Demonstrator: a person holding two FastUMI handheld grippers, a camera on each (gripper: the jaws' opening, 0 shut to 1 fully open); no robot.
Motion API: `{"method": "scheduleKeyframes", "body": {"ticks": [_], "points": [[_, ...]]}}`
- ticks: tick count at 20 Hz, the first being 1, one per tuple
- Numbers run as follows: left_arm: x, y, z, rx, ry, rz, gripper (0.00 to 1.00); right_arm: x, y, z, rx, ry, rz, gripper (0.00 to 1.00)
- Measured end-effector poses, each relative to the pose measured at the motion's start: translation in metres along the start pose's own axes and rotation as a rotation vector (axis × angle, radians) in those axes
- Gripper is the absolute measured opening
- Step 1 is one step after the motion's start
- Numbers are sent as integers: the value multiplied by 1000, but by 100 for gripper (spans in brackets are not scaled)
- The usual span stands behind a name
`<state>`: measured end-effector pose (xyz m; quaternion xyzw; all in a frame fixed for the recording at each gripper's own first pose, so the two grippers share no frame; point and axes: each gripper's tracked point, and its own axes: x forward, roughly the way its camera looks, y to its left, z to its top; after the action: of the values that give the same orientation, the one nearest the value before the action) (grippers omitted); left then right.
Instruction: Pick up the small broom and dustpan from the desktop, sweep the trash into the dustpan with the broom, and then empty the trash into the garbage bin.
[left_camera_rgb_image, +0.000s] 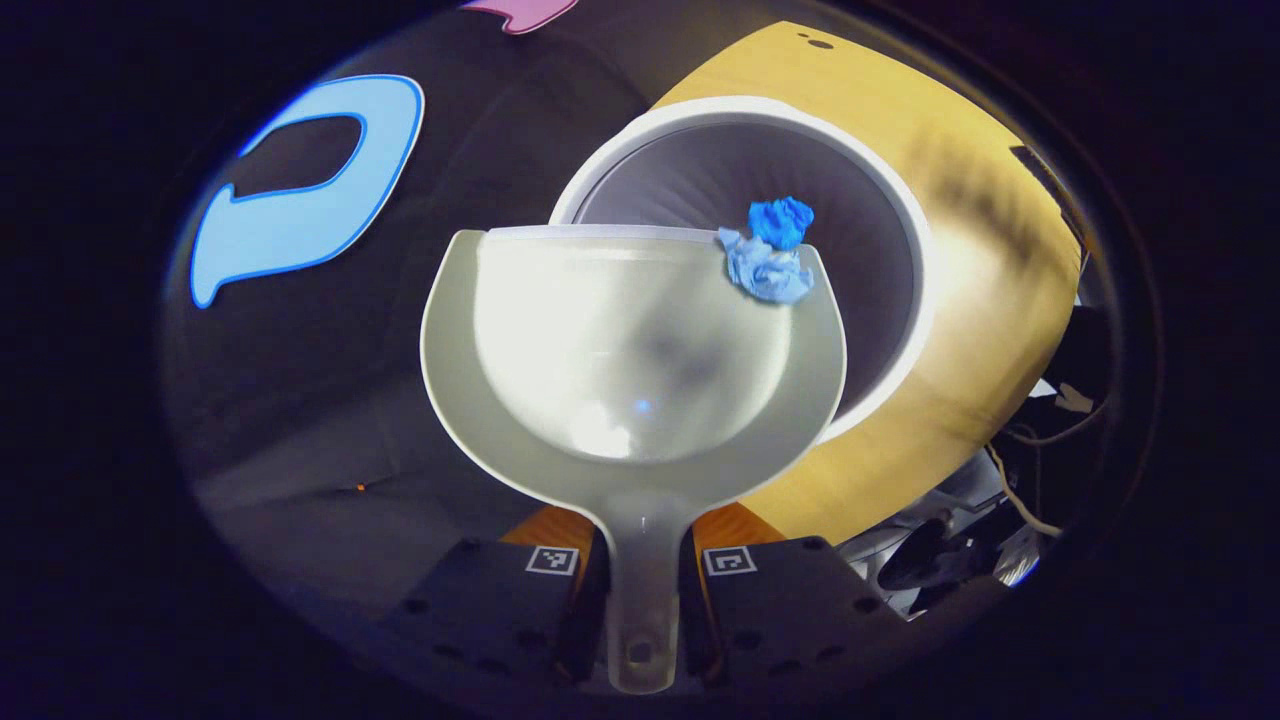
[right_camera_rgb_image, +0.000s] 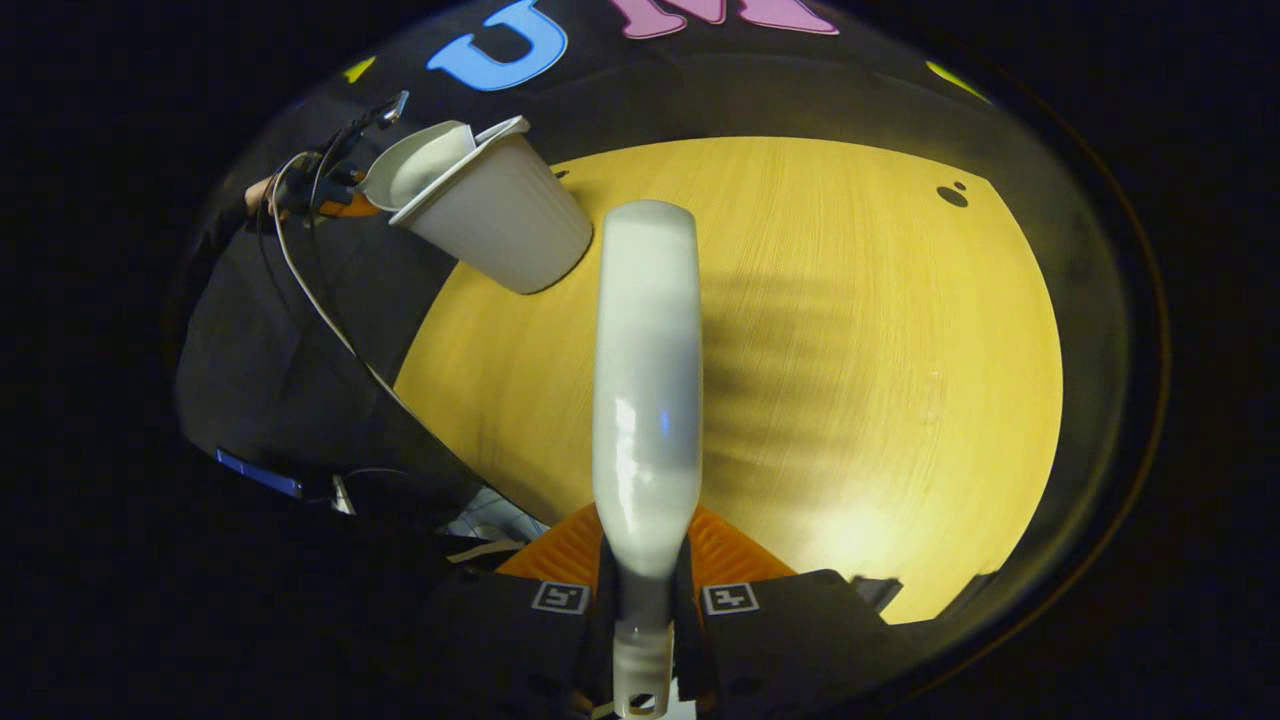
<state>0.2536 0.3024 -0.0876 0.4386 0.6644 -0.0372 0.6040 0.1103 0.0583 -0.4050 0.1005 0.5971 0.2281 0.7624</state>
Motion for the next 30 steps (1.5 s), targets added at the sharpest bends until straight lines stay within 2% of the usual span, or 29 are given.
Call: {"method": "scheduleKeyframes", "body": {"ticks": [2, 3, 4, 6, 8, 9, 11, 14, 18, 21, 22, 23, 26, 29, 30], "points": [[-2, 4, 2, 27, 4, 28, 29, 2, -2, 1, 15, -8, 2, 27], [-3, 4, 3, 30, 1, 47, 29, 3, -4, 0, 6, -3, -7, 31], [-4, 7, 4, 30, -11, 71, 29, 3, -6, -1, -4, 1, -14, 27], [-4, 8, 3, 16, -41, 121, 29, 4, -7, 1, 0, 0, -13, 27], [-10, 5, 5, -38, -95, 139, 29, 4, -13, 11, 12, -13, -17, 23], [-17, 5, 9, -72, -129, 139, 29, 4, -19, 15, -2, -19, -39, 27], [-37, 7, 22, -140, -235, 154, 28, 3, -29, 22, -30, -20, -67, 27], [-64, 7, 50, -243, -406, 156, 29, 2, -30, 32, 25, -29, -57, 27], [-95, -9, 75, -277, -596, 80, 29, -3, -53, 35, 69, -40, -113, 27], [-108, -51, 92, -314, -721, -43, 29, -6, -69, 35, 98, -48, -160, 27], [-112, -64, 95, -329, -749, -81, 29, -7, -74, 33, 103, -49, -168, 31], [-115, -82, 101, -353, -766, -102, 29, -7, -77, 30, 113, -47, -174, 27], [-113, -147, 115, -416, -788, -165, 29, -7, -88, 20, 152, -41, -199, 27], [-85, -222, 120, -451, -739, -298, 29, 3, -93, 2, 171, -7, -211, 27], [-71, -236, 120, -468, -723, -304, 29, 9, -95, -3, 167, 4, -220, 27]]}}
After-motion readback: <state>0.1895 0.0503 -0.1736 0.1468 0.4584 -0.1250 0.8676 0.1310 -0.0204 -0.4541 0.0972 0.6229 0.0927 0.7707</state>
